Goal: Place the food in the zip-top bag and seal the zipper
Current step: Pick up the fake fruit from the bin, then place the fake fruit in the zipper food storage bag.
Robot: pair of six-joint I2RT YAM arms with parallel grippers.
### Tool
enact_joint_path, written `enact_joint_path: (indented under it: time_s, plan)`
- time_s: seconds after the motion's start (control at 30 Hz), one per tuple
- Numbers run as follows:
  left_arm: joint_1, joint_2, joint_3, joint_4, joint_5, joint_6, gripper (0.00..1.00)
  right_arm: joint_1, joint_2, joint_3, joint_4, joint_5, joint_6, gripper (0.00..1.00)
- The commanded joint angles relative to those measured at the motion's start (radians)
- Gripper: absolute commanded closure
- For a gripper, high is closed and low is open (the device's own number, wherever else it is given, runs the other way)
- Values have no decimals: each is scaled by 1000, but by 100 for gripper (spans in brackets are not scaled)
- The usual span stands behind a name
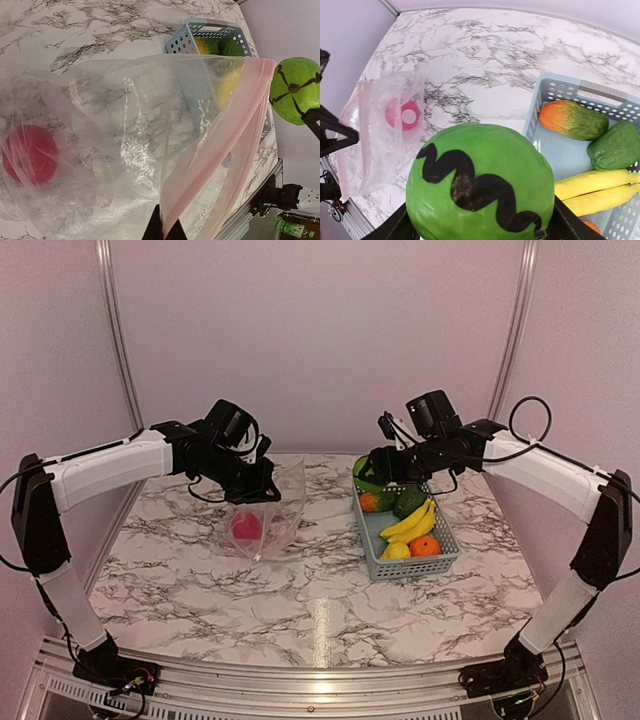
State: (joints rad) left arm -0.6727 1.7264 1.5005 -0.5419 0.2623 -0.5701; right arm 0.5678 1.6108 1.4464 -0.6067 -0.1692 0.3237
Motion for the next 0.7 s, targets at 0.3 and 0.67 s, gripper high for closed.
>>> enact_joint_path:
  time_s: [0.3,0.67]
  plan:
    - [-1,49,-3,131,79,-115,100,143,-51,36,183,-283,-19,48]
    - [1,81,73,121,93,-131,100,173,106,165,233,-360,-34,48]
